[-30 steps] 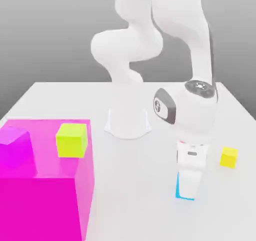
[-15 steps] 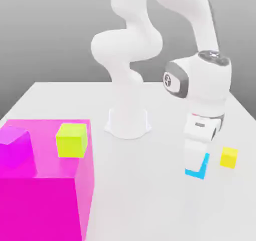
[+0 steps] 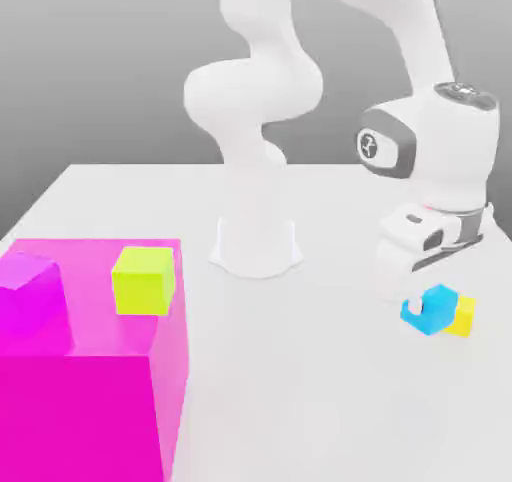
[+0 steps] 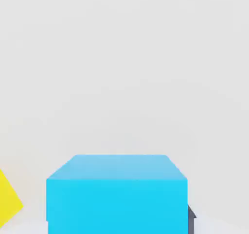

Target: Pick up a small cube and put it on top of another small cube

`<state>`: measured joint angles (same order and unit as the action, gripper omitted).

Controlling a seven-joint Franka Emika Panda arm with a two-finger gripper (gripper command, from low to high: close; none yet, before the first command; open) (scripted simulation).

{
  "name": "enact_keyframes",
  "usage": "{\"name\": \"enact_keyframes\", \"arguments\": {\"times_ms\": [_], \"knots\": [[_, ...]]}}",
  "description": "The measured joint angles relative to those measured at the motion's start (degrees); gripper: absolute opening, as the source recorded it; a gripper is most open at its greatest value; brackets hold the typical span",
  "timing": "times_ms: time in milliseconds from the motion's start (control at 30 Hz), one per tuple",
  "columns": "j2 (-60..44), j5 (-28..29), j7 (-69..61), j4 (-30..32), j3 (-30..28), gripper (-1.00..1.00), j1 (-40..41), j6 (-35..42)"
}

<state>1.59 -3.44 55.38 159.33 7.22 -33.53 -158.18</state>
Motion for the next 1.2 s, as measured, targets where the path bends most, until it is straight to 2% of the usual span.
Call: {"name": "enact_keyframes", "arguments": {"times_ms": [1000,1200], "knots": [[4.1,-0.5,77.6,-0.9,9.8,-1.00,-7.2,5.1],[4.3,-0.4,81.7,-1.2,10.7,-1.00,-7.4,4.2]]}}
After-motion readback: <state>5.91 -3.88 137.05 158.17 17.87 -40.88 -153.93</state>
